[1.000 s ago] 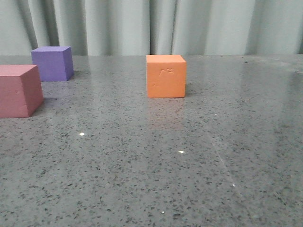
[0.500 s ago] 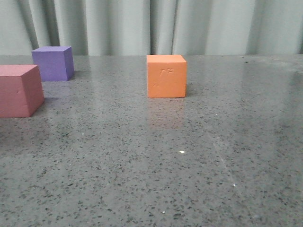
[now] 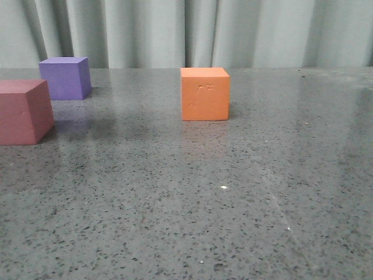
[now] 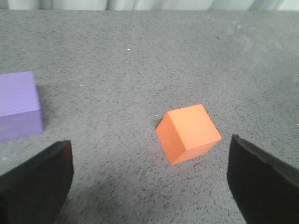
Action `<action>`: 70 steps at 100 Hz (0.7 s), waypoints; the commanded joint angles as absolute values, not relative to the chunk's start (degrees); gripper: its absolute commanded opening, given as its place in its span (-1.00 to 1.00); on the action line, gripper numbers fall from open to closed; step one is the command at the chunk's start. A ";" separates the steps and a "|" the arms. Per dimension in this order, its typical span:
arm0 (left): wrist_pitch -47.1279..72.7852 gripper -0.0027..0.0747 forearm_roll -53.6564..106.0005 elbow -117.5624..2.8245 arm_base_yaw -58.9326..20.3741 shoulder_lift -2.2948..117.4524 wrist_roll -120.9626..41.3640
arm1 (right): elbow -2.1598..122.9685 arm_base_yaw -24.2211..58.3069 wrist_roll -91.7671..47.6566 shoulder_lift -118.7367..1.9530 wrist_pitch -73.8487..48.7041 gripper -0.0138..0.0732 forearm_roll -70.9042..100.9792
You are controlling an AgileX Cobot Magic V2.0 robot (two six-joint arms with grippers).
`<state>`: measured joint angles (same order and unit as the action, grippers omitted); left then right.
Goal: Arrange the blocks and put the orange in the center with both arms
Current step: 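Lower the left gripper over the orange cube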
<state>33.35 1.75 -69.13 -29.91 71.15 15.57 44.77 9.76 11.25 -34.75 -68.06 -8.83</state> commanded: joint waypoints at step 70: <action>41.40 0.64 -27.07 -102.12 -47.88 105.41 45.61 | 46.01 9.57 10.74 -34.86 -65.61 -0.84 -9.34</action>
<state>41.48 -23.40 -98.30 -46.83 106.26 43.00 44.77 9.76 11.25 -34.75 -68.06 -8.83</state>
